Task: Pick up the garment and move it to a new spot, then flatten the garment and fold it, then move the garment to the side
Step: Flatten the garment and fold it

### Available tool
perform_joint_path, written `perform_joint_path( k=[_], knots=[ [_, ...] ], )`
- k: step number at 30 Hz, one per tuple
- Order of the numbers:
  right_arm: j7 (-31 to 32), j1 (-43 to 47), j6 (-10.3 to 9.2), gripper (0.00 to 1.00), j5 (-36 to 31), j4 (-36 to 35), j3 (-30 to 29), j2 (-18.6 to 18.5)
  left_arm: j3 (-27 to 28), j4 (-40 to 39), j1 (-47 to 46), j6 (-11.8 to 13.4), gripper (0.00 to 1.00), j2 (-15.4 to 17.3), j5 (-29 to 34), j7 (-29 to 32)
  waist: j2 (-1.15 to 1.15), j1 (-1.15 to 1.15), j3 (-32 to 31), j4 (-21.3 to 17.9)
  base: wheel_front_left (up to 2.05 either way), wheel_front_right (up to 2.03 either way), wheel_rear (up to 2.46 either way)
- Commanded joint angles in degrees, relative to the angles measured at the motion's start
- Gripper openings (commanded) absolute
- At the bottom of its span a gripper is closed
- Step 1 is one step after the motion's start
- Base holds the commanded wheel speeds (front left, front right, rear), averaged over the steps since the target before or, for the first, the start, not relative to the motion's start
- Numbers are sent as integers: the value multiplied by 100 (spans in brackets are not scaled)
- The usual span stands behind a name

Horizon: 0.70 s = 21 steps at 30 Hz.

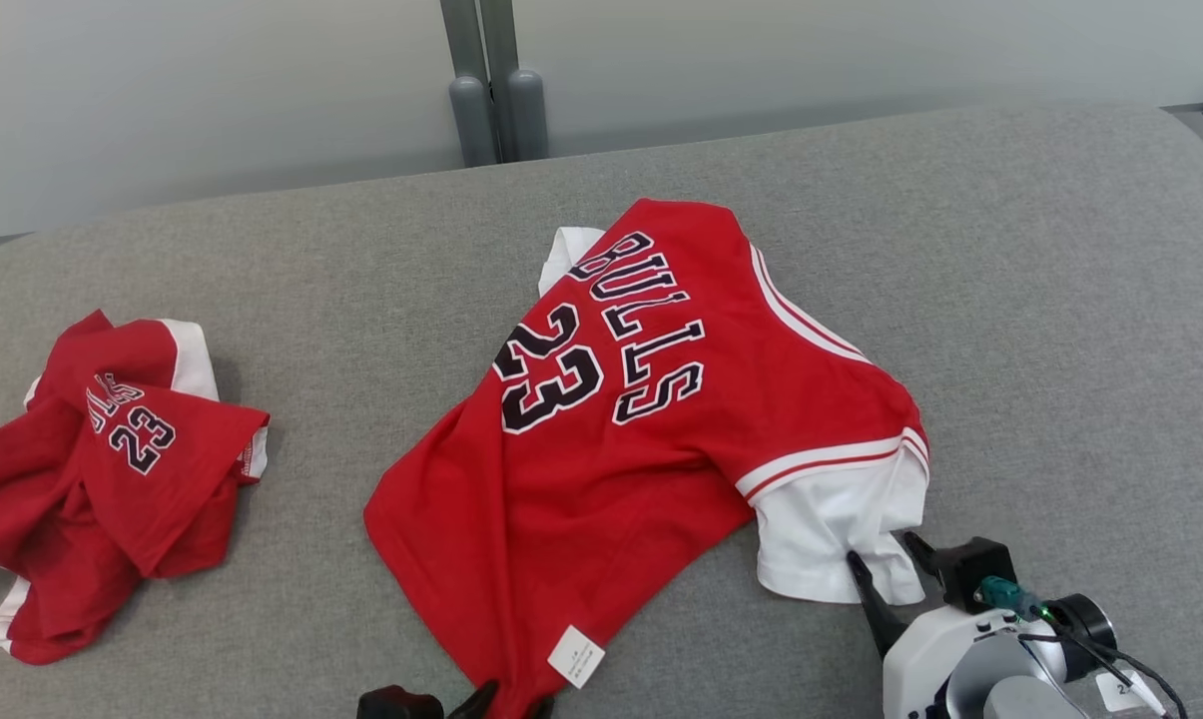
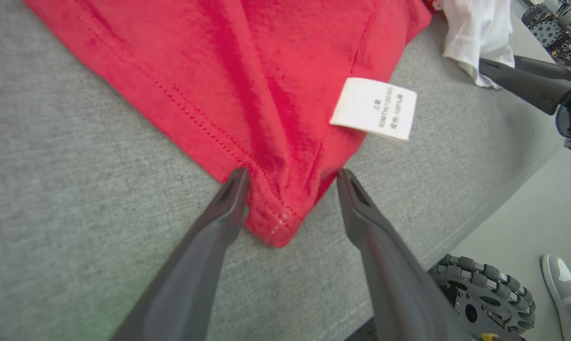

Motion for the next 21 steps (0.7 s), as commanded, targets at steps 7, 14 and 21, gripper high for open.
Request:
perform_joint_path(
  k=[7,14,21],
  knots=[
    [-24,3,1,0,1996,-757,216,-19,-55,15,-157,11,0,177,-451,-350,0,0,-163,-73,0,0,0],
    [602,897,2,0,4303,-4249,-426,-770,647,-2463,23,287,0,972,-680,-242,0,0,-387,-139,0,0,0],
    [1587,846,2,0,5123,-6887,-1781,-852,1391,-5207,-544,895,0,1873,-639,869,0,0,-193,-318,0,0,0]
  ],
)
